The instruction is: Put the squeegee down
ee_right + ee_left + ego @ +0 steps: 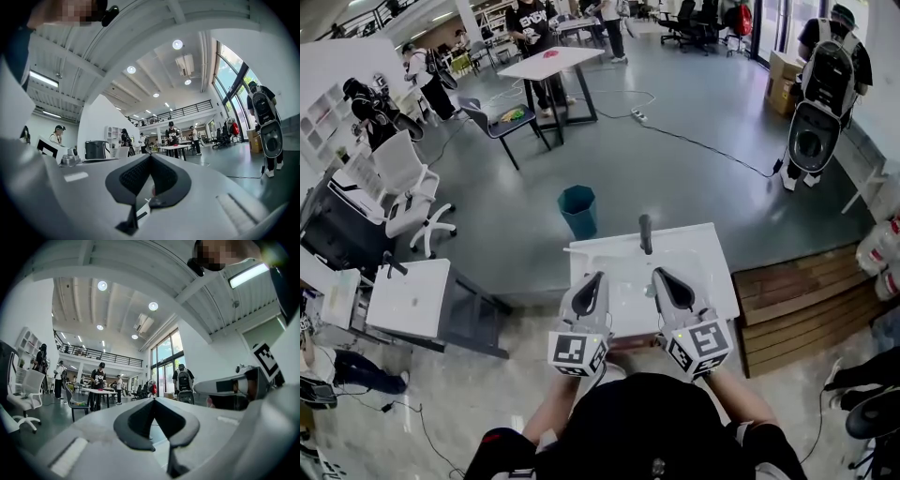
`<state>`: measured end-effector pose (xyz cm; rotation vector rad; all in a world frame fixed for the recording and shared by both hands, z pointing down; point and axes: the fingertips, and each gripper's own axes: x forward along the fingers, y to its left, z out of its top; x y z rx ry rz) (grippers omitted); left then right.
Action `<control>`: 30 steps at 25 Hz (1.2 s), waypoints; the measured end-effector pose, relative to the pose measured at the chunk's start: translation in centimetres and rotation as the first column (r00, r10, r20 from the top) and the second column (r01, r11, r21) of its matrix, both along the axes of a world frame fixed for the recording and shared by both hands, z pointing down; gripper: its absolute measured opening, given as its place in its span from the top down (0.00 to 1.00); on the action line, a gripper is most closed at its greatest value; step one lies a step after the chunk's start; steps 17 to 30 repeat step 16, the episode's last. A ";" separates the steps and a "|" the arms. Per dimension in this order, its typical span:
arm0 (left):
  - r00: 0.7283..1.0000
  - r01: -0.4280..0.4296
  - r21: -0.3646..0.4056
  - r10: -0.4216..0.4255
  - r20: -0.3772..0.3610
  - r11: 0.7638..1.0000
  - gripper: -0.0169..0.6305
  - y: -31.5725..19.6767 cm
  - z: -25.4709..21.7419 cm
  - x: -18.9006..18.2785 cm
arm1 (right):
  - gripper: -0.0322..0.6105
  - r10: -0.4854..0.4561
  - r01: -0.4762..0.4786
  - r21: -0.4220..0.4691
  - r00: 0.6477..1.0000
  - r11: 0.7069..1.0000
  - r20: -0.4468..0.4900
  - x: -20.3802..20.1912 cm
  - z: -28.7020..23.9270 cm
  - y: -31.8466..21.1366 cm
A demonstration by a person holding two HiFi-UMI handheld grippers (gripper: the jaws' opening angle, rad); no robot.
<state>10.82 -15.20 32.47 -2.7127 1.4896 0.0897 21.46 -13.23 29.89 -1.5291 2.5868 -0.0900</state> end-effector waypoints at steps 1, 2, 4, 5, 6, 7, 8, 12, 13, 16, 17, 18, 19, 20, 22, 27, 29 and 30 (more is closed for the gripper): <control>1.000 0.002 -0.003 -0.002 -0.001 1.000 0.97 0.0 0.1 -0.1 | 0.95 -0.001 0.001 -0.002 1.000 1.000 -0.001 0.0 0.1 0.0; 1.000 0.005 -0.005 -0.005 -0.001 1.000 0.97 0.0 0.3 -0.2 | 0.95 -0.001 0.001 -0.003 1.000 1.000 -0.002 -0.1 0.2 0.1; 1.000 0.008 -0.008 -0.008 -0.003 1.000 0.97 0.0 0.6 -0.4 | 0.95 -0.002 0.002 -0.004 1.000 1.000 -0.005 -0.1 0.4 0.1; 1.000 0.009 -0.009 -0.009 -0.004 1.000 0.97 0.0 0.7 -0.4 | 0.95 -0.003 0.003 -0.005 1.000 1.000 -0.005 0.0 0.6 0.0; 1.000 0.008 -0.009 -0.008 -0.008 1.000 0.97 0.0 0.8 -0.3 | 0.95 -0.003 0.003 -0.006 1.000 1.000 -0.005 0.0 0.7 0.0; 1.000 0.007 -0.009 -0.007 -0.013 1.000 0.97 0.0 0.9 -0.3 | 0.95 -0.004 0.004 -0.007 1.000 1.000 -0.005 0.0 0.8 -0.1; 1.000 0.005 -0.009 -0.005 -0.021 1.000 0.97 -0.1 0.8 -0.4 | 0.95 -0.005 0.005 -0.008 1.000 1.000 -0.006 0.0 0.8 -0.1; 0.999 0.004 -0.008 -0.005 -0.034 1.000 0.97 -0.3 0.4 -0.8 | 0.95 -0.010 0.010 -0.012 1.000 1.000 -0.007 -0.4 0.5 -0.4; 0.999 0.005 -0.008 -0.006 -0.031 1.000 0.97 -0.5 0.3 -0.9 | 0.95 -0.010 0.010 -0.012 1.000 1.000 -0.007 -0.5 0.4 -0.5; 1.000 0.007 -0.012 -0.007 -0.022 1.000 0.97 -0.9 0.3 -1.1 | 0.95 -0.007 0.007 -0.015 1.000 1.000 -0.007 -0.6 0.5 -0.8; 1.000 0.007 -0.012 -0.007 -0.022 1.000 0.97 -0.9 0.3 -1.1 | 0.95 -0.007 0.007 -0.015 1.000 1.000 -0.007 -0.6 0.5 -0.8; 1.000 0.007 -0.012 -0.007 -0.022 1.000 0.97 -0.9 0.3 -1.1 | 0.95 -0.007 0.007 -0.015 1.000 1.000 -0.007 -0.6 0.5 -0.8; 1.000 0.007 -0.012 -0.007 -0.022 1.000 0.97 -0.9 0.3 -1.1 | 0.95 -0.007 0.007 -0.015 1.000 1.000 -0.007 -0.6 0.5 -0.8; 1.000 0.007 -0.012 -0.007 -0.022 1.000 0.97 -0.9 0.3 -1.1 | 0.95 -0.007 0.007 -0.015 1.000 1.000 -0.007 -0.6 0.5 -0.8; 1.000 0.007 -0.012 -0.007 -0.022 1.000 0.97 -0.9 0.3 -1.1 | 0.95 -0.007 0.007 -0.015 1.000 1.000 -0.007 -0.6 0.5 -0.8; 1.000 0.007 -0.012 -0.007 -0.022 1.000 0.97 -0.9 0.3 -1.1 | 0.95 -0.007 0.007 -0.015 1.000 1.000 -0.007 -0.6 0.5 -0.8; 1.000 0.007 -0.012 -0.007 -0.022 1.000 0.97 -0.9 0.3 -1.1 | 0.95 -0.007 0.007 -0.015 1.000 1.000 -0.007 -0.6 0.5 -0.8; 1.000 0.007 -0.012 -0.007 -0.022 1.000 0.97 -0.9 0.3 -1.1 | 0.95 -0.007 0.007 -0.015 1.000 1.000 -0.007 -0.6 0.5 -0.8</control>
